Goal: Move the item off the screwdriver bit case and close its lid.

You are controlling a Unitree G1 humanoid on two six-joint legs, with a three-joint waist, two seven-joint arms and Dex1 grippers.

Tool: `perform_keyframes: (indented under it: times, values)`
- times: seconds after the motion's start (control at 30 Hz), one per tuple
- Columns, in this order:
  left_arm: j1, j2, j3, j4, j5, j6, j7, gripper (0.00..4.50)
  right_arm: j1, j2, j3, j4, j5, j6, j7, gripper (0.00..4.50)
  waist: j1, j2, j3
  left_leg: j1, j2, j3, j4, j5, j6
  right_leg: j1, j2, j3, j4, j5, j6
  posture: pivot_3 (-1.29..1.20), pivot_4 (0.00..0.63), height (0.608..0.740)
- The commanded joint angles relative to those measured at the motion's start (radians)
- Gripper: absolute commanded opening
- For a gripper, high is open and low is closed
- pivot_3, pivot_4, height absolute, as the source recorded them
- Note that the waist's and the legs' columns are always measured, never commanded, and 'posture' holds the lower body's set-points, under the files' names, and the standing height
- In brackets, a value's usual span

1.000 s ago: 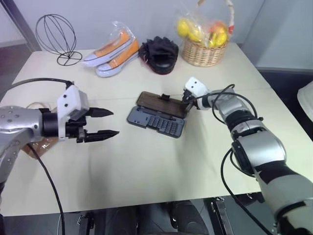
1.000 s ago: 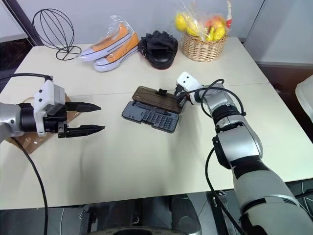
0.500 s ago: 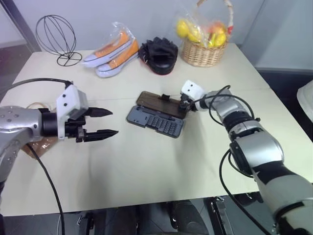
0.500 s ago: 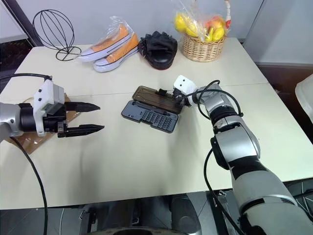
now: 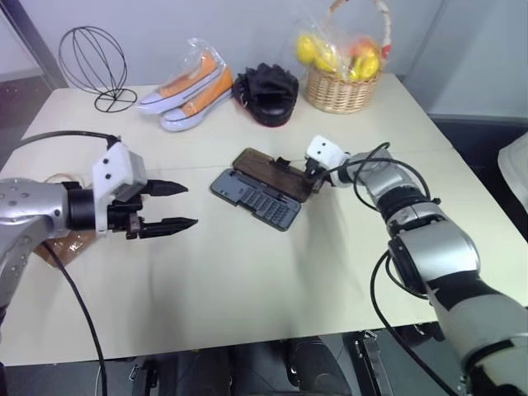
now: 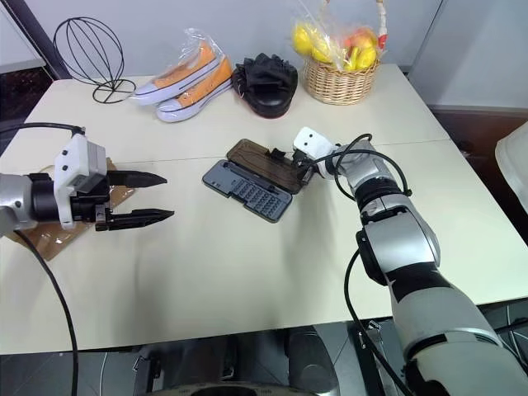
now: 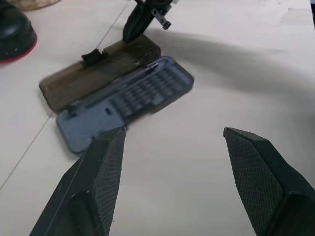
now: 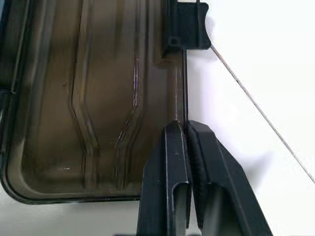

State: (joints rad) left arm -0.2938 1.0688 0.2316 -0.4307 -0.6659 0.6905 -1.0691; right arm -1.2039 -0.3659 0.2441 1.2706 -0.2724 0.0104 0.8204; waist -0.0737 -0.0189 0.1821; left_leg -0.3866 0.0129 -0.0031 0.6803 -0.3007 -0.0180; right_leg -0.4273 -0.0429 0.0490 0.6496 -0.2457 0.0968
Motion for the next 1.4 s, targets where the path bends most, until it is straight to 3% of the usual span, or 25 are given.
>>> perform_keyframes:
  times: [0.03,0.4,0.67,1.03,1.23,1.4]
  values:
    - [0.004,0.012,0.037,-0.002,-0.007,-0.009,-0.009,3.32,0.039,0.013,0.017,0.012,-0.013,-0.036,0.077,0.03,0.0,0.0,0.0,0.0,0.0,0.0,0.0,0.0,0.0,0.0,0.0,0.0,0.0,0.0,0.0,0.0,0.15,0.74]
    - [0.043,0.055,0.063,0.005,-0.055,0.019,-0.103,3.32,0.14,-0.029,0.008,-0.159,0.072,-0.349,0.376,0.03,-0.001,0.001,0.001,0.0,0.001,0.0,-0.001,0.0,0.0,0.0,0.0,0.0,-0.001,0.0,0.0,0.0,0.15,0.74]
    - [0.244,0.122,0.167,-0.11,-0.126,0.079,-0.217,3.32,0.254,-0.038,0.018,-0.374,0.151,-0.419,0.548,0.03,0.004,0.002,0.002,-0.001,0.002,0.0,-0.001,0.0,0.0,0.0,-0.001,0.0,-0.001,0.0,0.0,0.0,0.15,0.74]
    - [0.377,0.079,0.189,-0.244,-0.18,0.096,-0.17,3.32,0.28,-0.052,0.057,-0.45,0.127,-0.404,0.525,0.03,0.005,0.004,0.003,-0.001,0.002,0.0,-0.001,0.0,0.0,0.0,-0.002,0.0,-0.001,0.0,0.0,0.0,0.15,0.74]
    - [0.363,0.01,0.134,-0.241,-0.182,0.084,-0.077,3.32,0.322,-0.07,0.051,-0.543,0.148,-0.346,0.521,0.03,0.007,0.004,0.003,-0.001,0.001,0.0,0.0,0.0,0.0,0.0,-0.002,0.0,-0.001,0.0,0.0,0.0,0.15,0.74]
    - [0.398,-0.018,0.06,-0.23,-0.102,0.021,-0.068,3.32,0.354,-0.078,0.053,-0.607,0.149,-0.304,0.503,0.03,0.006,0.004,0.003,-0.001,0.001,0.0,0.0,0.0,0.0,0.0,-0.002,0.0,-0.001,0.0,0.0,0.0,0.15,0.74]
